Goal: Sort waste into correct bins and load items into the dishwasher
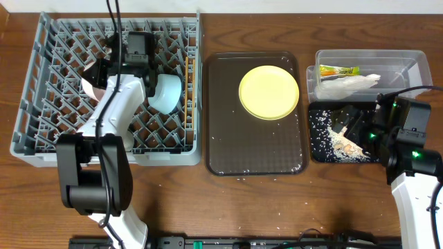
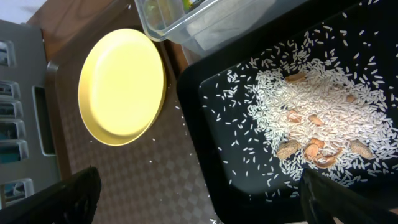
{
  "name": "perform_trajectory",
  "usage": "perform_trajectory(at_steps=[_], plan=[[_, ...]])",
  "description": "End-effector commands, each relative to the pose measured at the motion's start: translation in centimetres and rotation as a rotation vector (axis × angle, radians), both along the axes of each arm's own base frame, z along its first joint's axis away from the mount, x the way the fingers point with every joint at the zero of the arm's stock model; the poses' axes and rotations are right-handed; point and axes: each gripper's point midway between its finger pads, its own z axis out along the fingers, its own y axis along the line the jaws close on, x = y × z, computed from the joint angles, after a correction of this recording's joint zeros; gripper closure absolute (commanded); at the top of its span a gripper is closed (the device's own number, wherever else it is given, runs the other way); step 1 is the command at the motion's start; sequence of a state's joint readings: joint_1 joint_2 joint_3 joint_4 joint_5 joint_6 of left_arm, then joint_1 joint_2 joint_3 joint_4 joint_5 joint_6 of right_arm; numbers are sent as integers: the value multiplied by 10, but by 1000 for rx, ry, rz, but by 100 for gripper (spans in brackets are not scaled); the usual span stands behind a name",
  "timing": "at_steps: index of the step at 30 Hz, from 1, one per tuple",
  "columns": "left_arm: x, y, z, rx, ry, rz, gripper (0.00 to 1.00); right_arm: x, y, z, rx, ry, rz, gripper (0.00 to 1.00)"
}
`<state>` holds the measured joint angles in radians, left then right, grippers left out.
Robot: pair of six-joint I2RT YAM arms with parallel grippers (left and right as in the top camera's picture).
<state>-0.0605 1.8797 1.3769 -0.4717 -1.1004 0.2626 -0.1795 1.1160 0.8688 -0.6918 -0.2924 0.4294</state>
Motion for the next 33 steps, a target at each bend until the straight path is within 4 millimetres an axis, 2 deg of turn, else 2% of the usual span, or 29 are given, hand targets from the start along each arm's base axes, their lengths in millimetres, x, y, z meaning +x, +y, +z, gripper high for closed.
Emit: perform_trajectory(at_steps=[1, 7, 15, 26, 29, 33], plan=[[1, -6, -3, 21, 8, -2, 92, 2, -1, 8, 1, -22, -4, 1], [-10, 7, 18, 146, -5, 77, 93, 2, -1, 8, 1, -22, -4, 1], [-15, 11, 25, 182, -36, 112, 93, 2, -1, 8, 1, -22, -4, 1], [-18, 6, 4, 123, -57, 101, 93, 2, -1, 8, 1, -22, -4, 1], [-16, 0, 3, 113, -71, 89, 92, 2, -1, 8, 1, -22, -4, 1], [-10, -11, -9, 39, -57, 41, 92, 2, -1, 8, 1, -22, -4, 1]])
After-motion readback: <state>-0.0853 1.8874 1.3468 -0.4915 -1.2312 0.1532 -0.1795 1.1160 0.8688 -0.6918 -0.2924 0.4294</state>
